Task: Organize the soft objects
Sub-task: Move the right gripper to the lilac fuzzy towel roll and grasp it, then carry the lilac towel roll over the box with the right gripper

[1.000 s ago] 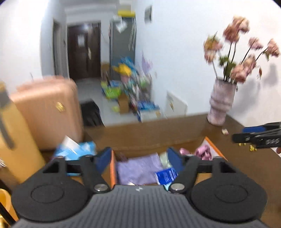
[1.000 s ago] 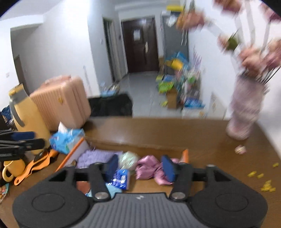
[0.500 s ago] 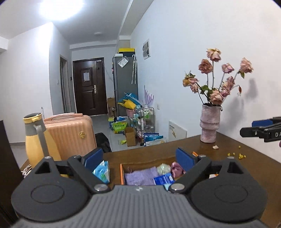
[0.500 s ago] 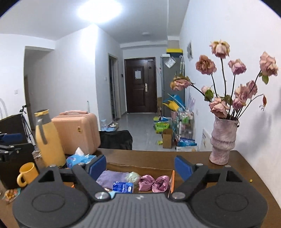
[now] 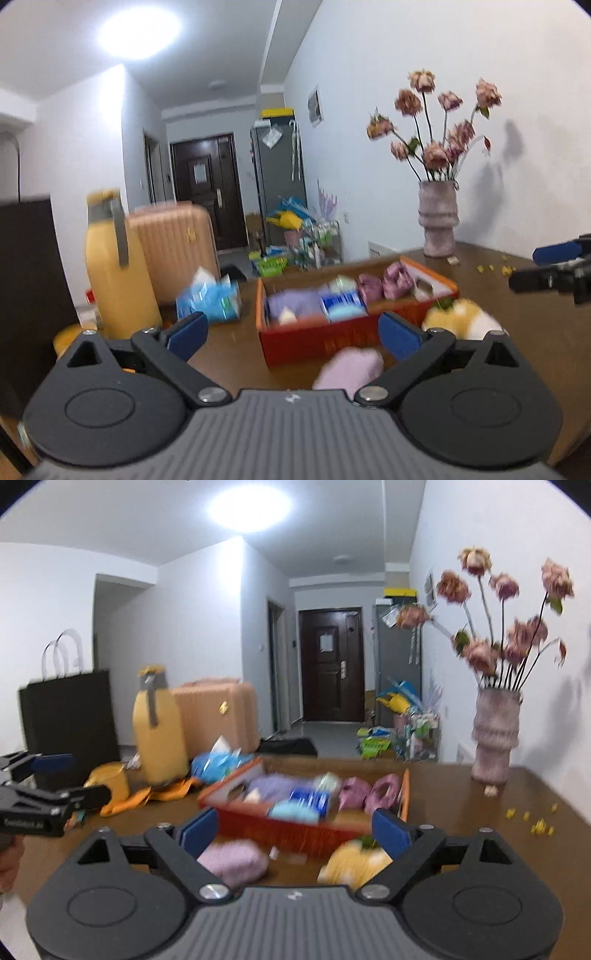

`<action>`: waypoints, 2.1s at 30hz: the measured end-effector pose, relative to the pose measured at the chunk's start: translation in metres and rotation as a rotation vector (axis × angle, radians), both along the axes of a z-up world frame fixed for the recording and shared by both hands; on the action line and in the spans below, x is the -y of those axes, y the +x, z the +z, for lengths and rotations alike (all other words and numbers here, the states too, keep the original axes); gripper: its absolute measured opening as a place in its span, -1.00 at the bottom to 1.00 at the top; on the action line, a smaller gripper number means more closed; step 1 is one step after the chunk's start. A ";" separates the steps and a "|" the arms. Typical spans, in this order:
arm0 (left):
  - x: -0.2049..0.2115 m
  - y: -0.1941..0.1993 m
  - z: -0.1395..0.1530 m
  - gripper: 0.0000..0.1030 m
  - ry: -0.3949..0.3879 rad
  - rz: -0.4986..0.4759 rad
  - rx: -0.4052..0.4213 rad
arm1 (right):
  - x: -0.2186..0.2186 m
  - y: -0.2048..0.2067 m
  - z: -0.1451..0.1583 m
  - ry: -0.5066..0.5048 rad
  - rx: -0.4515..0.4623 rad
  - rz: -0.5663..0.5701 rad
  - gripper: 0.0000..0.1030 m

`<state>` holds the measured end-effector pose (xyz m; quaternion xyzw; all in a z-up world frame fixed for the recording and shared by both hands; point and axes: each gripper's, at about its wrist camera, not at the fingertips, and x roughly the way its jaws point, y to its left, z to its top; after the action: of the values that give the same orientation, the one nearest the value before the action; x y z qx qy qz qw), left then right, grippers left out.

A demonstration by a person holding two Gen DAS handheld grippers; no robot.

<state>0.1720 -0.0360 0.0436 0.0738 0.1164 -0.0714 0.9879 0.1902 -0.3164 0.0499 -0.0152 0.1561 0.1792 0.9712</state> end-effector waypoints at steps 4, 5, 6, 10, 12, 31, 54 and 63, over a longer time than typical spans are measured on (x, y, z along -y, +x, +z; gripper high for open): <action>-0.011 -0.003 -0.028 0.96 -0.036 0.062 -0.121 | -0.001 -0.012 -0.037 -0.038 -0.070 -0.014 0.79; -0.014 -0.001 -0.029 0.96 -0.047 0.060 -0.141 | 0.000 -0.012 -0.041 -0.027 -0.085 -0.013 0.79; -0.017 0.003 -0.030 0.96 -0.053 0.058 -0.155 | 0.000 -0.010 -0.043 -0.015 -0.095 -0.009 0.79; -0.021 0.029 -0.031 0.77 -0.083 0.078 -0.192 | -0.005 0.014 -0.044 0.007 -0.110 0.003 0.76; -0.023 0.047 -0.036 0.59 -0.162 0.063 -0.253 | -0.012 0.029 -0.043 -0.005 -0.113 0.007 0.75; -0.039 0.152 -0.093 -0.52 -0.616 0.010 -0.597 | -0.067 0.194 -0.096 0.191 -0.446 0.162 -0.51; 0.031 0.041 -0.076 0.06 -0.411 -0.212 -0.643 | 0.010 -0.009 -0.095 0.308 -0.363 -0.138 -0.41; 0.032 0.056 -0.091 -0.41 -0.475 -0.242 -0.708 | 0.009 0.001 -0.109 0.342 -0.405 -0.133 -0.42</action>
<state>0.2284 -0.0680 -0.0477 -0.1712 0.4184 -0.2320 0.8613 0.1908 -0.3252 -0.0592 0.1957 0.3154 0.1381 0.9182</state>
